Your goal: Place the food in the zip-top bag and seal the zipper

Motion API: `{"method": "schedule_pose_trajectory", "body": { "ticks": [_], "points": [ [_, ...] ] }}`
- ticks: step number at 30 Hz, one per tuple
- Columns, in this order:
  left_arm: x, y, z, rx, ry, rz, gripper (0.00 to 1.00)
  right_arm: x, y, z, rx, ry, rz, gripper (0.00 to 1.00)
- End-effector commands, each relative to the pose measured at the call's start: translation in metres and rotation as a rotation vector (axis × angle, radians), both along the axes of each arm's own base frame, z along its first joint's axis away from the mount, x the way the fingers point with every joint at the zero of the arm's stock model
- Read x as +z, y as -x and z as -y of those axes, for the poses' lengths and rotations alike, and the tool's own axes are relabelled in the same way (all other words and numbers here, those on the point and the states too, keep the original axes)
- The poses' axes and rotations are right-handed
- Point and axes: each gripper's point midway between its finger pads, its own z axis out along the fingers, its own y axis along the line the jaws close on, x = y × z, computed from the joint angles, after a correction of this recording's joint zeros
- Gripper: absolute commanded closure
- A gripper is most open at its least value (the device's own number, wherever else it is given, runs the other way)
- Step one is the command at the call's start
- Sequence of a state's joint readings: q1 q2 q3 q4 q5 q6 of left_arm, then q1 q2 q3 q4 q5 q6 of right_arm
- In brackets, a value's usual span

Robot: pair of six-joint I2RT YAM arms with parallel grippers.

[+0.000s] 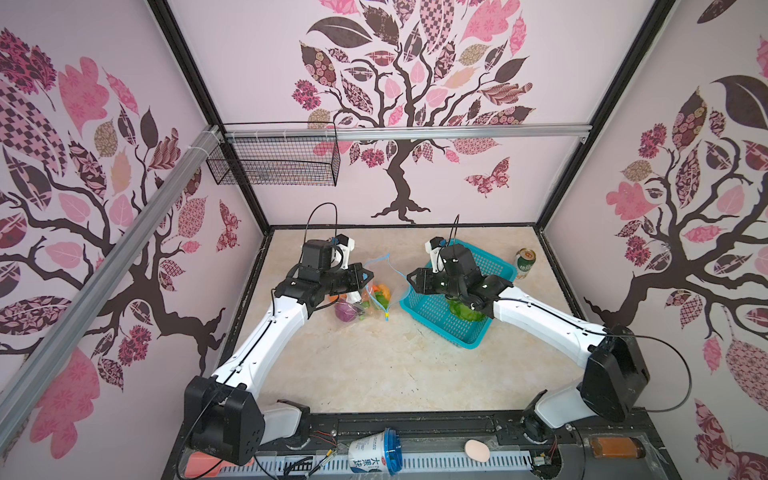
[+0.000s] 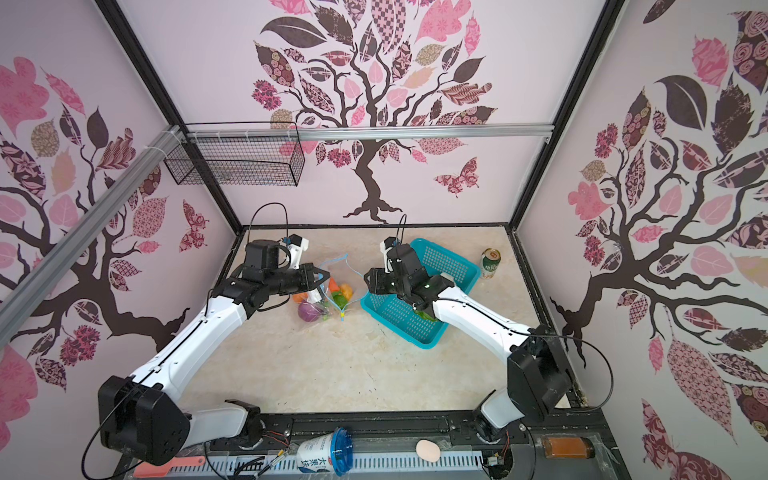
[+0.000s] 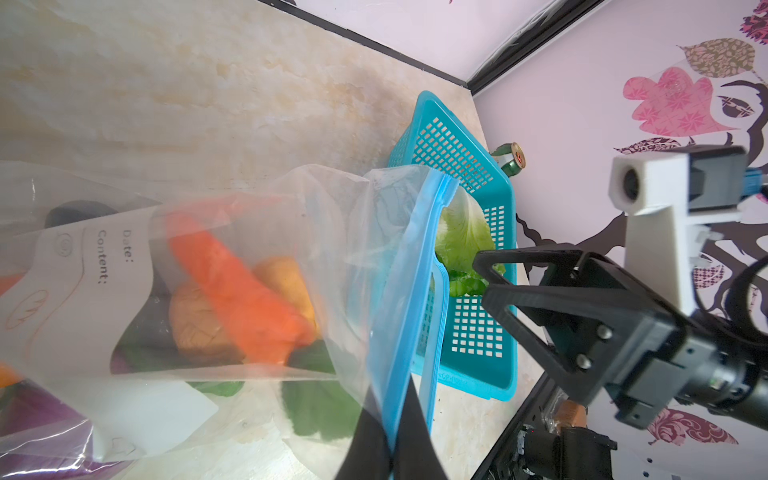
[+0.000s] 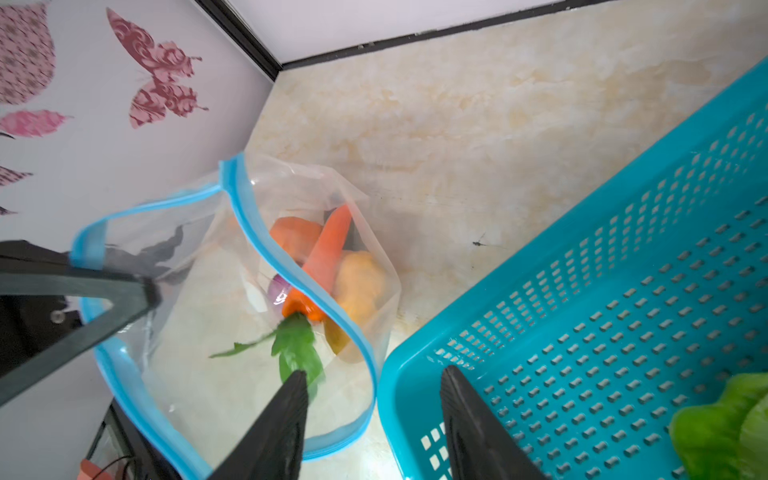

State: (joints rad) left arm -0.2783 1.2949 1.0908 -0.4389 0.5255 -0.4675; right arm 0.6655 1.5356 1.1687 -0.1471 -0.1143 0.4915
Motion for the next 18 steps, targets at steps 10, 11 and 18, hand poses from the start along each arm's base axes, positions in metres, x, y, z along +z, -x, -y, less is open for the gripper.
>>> {"method": "schedule_pose_trajectory", "body": {
  "ticks": [10,11,18],
  "points": [
    [-0.001,0.001,-0.004,0.005,-0.002,0.018,1.0,-0.008,-0.011,-0.029,0.084,-0.003,-0.036,1.0],
    [0.0,0.001,-0.005,0.01,-0.004,0.02,1.0,-0.002,-0.01,-0.029,0.09,-0.008,-0.028,1.0],
    [0.028,-0.007,-0.024,0.064,-0.026,0.083,1.0,0.066,0.002,-0.036,0.164,-0.117,0.075,1.0]
  ]
}}
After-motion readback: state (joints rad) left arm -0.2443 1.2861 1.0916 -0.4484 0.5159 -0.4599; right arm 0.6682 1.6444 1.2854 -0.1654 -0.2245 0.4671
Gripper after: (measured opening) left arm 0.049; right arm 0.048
